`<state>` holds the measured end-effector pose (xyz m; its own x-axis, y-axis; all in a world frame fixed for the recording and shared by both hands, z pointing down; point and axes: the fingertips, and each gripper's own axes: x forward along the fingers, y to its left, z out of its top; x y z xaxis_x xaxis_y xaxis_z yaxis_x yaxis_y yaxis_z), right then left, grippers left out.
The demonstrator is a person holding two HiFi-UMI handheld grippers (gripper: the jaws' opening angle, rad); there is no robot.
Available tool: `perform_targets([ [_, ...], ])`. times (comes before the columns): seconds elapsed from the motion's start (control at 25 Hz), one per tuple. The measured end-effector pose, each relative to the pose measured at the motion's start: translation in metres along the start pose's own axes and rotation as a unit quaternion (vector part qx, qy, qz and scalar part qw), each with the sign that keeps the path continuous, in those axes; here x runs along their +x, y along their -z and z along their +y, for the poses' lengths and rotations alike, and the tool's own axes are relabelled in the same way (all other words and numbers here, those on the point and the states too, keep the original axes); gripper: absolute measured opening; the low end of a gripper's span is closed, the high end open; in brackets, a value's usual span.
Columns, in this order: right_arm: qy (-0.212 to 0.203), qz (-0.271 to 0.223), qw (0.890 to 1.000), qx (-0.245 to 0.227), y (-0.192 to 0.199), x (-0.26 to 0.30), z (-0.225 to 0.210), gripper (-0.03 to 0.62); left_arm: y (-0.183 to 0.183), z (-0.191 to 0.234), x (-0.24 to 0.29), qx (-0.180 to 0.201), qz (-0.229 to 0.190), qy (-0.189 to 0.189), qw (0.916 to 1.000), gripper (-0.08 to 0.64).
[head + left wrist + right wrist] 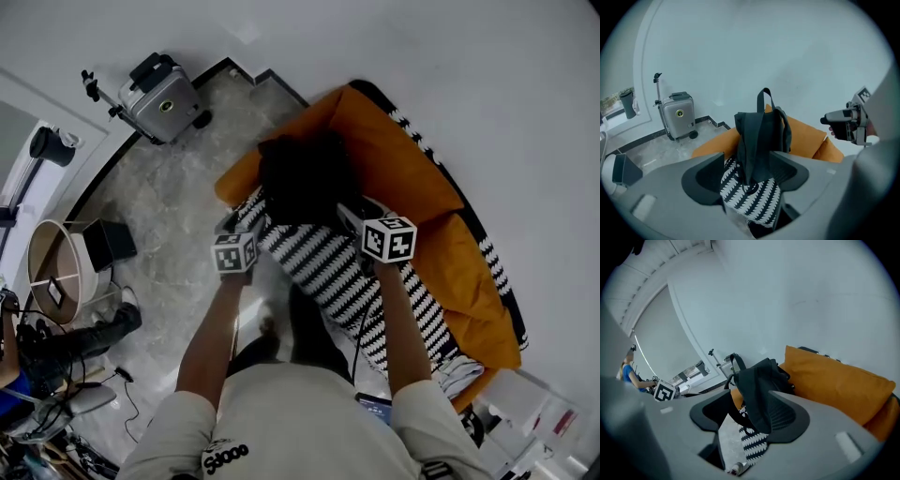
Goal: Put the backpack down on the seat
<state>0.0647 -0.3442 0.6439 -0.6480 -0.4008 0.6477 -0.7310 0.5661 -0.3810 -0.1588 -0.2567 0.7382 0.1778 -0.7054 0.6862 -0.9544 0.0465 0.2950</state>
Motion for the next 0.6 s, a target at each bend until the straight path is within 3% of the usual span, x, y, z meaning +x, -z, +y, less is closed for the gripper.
perform_targets([
  [0.4, 0.043, -0.05, 0.998, -0.023, 0.004, -0.058, 0.043, 0.192, -0.014, 0.025, -0.081, 0.046, -0.042, -0.014, 0.998, 0.255],
  [0.6, 0.078, -0.076, 0.991, -0.076, -0.002, -0.092, 0.07, 0.175, -0.032, 0.03, -0.132, 0.075, -0.084, -0.007, 0.9937, 0.239],
])
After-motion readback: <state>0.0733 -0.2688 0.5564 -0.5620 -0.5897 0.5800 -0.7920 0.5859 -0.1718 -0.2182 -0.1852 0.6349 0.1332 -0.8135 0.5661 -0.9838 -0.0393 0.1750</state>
